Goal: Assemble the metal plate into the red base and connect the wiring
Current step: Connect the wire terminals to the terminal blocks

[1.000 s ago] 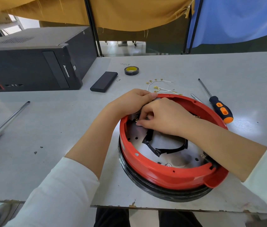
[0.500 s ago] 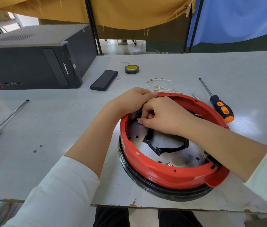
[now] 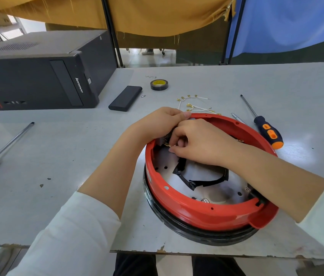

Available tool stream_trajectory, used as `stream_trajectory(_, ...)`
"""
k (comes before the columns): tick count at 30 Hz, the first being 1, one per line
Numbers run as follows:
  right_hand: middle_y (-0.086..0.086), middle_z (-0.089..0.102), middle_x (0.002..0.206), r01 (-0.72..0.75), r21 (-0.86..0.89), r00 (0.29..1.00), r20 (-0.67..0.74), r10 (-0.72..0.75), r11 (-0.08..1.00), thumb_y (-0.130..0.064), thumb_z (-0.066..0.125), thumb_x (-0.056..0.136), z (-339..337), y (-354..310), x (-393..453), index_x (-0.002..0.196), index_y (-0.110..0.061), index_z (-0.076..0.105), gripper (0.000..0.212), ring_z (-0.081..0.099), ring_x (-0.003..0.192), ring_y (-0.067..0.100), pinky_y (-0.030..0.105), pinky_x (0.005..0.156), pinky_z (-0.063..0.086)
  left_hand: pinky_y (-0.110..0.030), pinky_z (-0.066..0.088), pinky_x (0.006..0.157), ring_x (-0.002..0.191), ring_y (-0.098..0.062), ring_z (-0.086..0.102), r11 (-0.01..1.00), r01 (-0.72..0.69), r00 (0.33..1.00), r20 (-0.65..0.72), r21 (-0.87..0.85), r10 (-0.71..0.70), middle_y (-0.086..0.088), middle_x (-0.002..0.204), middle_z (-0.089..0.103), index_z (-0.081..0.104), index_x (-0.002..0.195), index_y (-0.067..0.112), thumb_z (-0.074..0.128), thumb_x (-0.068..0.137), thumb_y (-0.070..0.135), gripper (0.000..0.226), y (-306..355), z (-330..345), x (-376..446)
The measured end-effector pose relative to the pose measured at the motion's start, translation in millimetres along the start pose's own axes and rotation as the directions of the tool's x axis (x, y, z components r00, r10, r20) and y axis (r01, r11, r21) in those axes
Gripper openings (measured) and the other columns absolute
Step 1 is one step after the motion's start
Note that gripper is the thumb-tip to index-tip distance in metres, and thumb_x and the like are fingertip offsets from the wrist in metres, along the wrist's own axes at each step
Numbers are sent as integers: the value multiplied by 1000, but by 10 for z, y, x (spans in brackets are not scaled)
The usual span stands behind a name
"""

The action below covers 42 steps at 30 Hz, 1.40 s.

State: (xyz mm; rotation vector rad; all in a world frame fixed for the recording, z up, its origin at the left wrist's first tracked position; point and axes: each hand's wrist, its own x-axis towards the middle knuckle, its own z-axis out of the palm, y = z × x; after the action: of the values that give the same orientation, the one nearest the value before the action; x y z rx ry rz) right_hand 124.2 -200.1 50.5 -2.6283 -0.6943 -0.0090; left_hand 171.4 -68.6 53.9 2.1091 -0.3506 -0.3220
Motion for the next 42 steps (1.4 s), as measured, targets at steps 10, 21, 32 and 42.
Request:
stream_trajectory(10, -14, 63, 100, 25, -130, 997, -67, -34, 991, -36, 61, 87, 39, 32, 5, 88, -30, 70, 10, 56, 101, 16, 35, 79, 48, -9, 44, 50, 52, 1, 58, 1000, 20, 1000, -23, -13, -20, 8, 64, 67, 71, 102, 8, 52, 100, 34, 33, -5, 0, 23)
stream_trajectory(21, -11, 65, 102, 4, -140, 995, -102, -19, 990, -38, 59, 88, 74, 2, 24, 88, -31, 69, 12, 57, 101, 20, 32, 75, 45, -52, 50, 93, 88, -30, 65, 999, 33, 999, -33, 7, -33, -19, 104, 73, 73, 103, 11, 53, 98, 40, 36, 26, 10, -9)
stream_trajectory(32, -17, 60, 82, -130, 75, 963, -228, 144, 989, -27, 69, 82, -482, 283, -33, 87, -33, 70, 7, 57, 80, 3, 16, 69, 40, -16, 47, 56, 59, -4, 60, 997, 44, 999, 14, -58, -44, 2, 78, 72, 72, 103, 17, 49, 100, 39, 31, -10, -12, -10)
stream_trajectory(42, -7, 70, 83, -328, 134, 945, 27, 327, 935, -22, 61, 91, -605, 877, 404, 94, -18, 73, 13, 61, 74, 7, 13, 63, 44, -20, 40, 46, 58, -15, 54, 927, 120, 977, 206, -356, -48, -6, 78, 68, 70, 100, 16, 44, 104, 32, 31, -89, -36, 31)
